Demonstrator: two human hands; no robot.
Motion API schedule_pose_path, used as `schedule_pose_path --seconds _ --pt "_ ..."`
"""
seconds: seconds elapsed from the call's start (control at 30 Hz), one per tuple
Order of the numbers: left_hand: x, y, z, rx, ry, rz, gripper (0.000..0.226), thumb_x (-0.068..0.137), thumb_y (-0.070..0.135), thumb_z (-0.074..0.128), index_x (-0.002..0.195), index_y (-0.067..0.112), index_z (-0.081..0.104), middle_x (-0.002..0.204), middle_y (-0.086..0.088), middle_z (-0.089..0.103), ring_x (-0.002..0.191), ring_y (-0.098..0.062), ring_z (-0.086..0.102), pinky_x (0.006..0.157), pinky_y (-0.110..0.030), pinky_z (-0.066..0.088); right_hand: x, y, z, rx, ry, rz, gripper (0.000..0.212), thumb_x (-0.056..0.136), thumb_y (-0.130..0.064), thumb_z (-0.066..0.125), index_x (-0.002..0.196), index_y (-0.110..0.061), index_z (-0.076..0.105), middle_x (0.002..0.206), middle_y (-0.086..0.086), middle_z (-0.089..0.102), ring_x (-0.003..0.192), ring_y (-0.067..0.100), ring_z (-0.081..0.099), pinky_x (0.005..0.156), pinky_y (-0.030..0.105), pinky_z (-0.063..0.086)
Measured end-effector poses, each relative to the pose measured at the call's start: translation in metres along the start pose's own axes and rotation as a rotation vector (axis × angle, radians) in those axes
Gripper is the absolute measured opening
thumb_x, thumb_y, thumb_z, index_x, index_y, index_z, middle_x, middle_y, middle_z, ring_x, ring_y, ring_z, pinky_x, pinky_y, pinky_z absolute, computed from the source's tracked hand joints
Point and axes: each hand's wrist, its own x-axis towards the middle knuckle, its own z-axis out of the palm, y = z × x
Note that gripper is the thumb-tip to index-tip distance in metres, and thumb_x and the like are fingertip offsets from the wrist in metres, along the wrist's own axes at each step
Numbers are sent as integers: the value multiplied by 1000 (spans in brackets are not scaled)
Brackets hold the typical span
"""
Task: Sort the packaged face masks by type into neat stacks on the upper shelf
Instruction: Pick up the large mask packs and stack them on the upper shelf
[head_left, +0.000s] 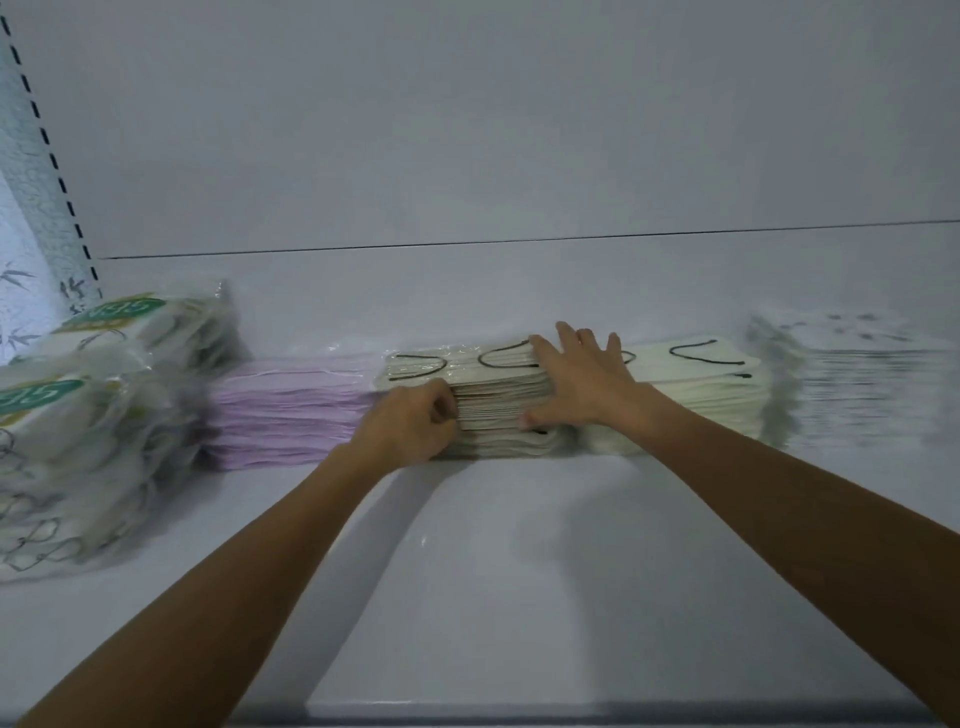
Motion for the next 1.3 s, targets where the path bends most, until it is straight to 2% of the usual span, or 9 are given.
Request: schedule_pose_path --seconds 0.1,0.23,0.33,0.47,0.67,0.87,1.07,1.2,1.3 --pt "7 6 -6 -85 22 -52 13 81 19 57 70 26 54 83 2 63 86 -21 59 77 -27 46 -2 1 -3 73 40 -64 94 76 -72 53 149 -27 15 157 11 7 143 29 8 113 58 4" --pt "8 15 -11 -149 56 -90 8 80 17 58 75 23 59 83 2 63 81 -17 56 75 -26 44 3 -1 -6 6 107 -87 66 90 -62 38 146 -27 25 154 11 19 140 30 16 112 58 9" --pt "0 13 -9 -48 -17 -47 8 80 23 56 75 23 61 76 7 61 79 -15 56 71 -24 44 3 -2 -8 -1 95 -123 82 84 -66 46 148 -24 17 155 11 15 142 30 13 112 60 6" --pt "-13 8 6 112 -224 25 33 70 38 50 82 16 72 78 2 70 79 -16 63 73 -24 49 -6 -10 8 -157 69 -283 110 72 -64 64 150 -21 0 156 14 5 144 32 5 110 64 1" --pt "-15 -3 15 57 -77 15 18 80 20 64 98 18 67 94 2 69 91 -16 62 75 -22 46 5 -9 17 -150 86 -260 103 77 -57 65 150 -22 0 155 16 10 142 32 11 110 66 6" --pt "-13 5 17 166 -119 32 29 77 36 62 100 19 67 100 0 68 96 -20 62 76 -23 46 2 -4 18 -120 36 -297 116 69 -64 68 150 -22 -3 156 14 6 143 32 5 110 65 1" --pt "0 60 20 128 -152 141 15 84 24 56 91 22 69 90 4 68 87 -17 60 75 -24 44 -15 57 -11 102 158 -268 95 74 -67 60 149 -25 18 155 -1 21 143 15 13 117 46 1" --pt "11 106 45 116 -116 268 17 85 29 56 96 19 64 89 8 59 88 -15 55 70 -22 36 -39 121 -10 77 126 -123 92 71 -69 61 146 -26 27 152 -1 30 139 18 24 115 38 17" --pt "17 126 63 68 -79 301 18 84 24 58 99 14 58 92 4 60 94 -21 58 72 -25 38 -56 152 0 26 90 -54 72 85 -61 50 145 -27 30 150 2 32 137 21 28 112 36 21"
